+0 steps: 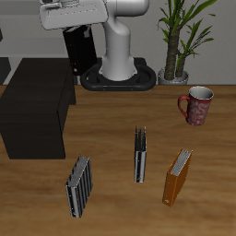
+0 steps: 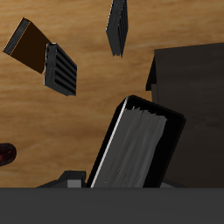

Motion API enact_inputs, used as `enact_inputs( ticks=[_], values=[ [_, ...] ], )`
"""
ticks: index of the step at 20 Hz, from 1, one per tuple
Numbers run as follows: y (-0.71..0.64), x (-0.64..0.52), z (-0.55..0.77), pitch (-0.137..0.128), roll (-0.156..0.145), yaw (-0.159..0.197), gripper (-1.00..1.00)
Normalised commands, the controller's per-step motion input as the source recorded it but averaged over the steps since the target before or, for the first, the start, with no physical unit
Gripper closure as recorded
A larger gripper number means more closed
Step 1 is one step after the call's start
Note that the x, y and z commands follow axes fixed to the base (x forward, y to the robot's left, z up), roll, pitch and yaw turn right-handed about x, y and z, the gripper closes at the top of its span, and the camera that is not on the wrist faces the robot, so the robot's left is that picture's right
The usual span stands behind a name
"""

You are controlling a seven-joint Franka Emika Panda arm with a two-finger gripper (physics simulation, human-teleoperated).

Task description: Place the black book upright on top of the shelf

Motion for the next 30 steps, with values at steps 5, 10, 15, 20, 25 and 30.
enact_inputs(
  ticks=[5, 10, 15, 20, 25, 30],
  values=[
    [-0.46, 0.04, 0.00, -0.010, -0.107, -0.041, 1.00],
    [-0.51, 0.00, 0.06, -0.030, -0.121, -0.067, 1.00],
    [-0.38, 0.04, -0.05, 0.011, -0.062, -0.041, 1.00],
    [-0.22, 0.01, -0.05, 0.011, -0.040, -0.057, 1.00],
    [-0.28, 0.05, -0.17, 0.019, -0.043, -0.053, 1.00],
    [0.02, 0.08, -0.31, 0.038, 0.023, -0.020, 1.00]
  ],
)
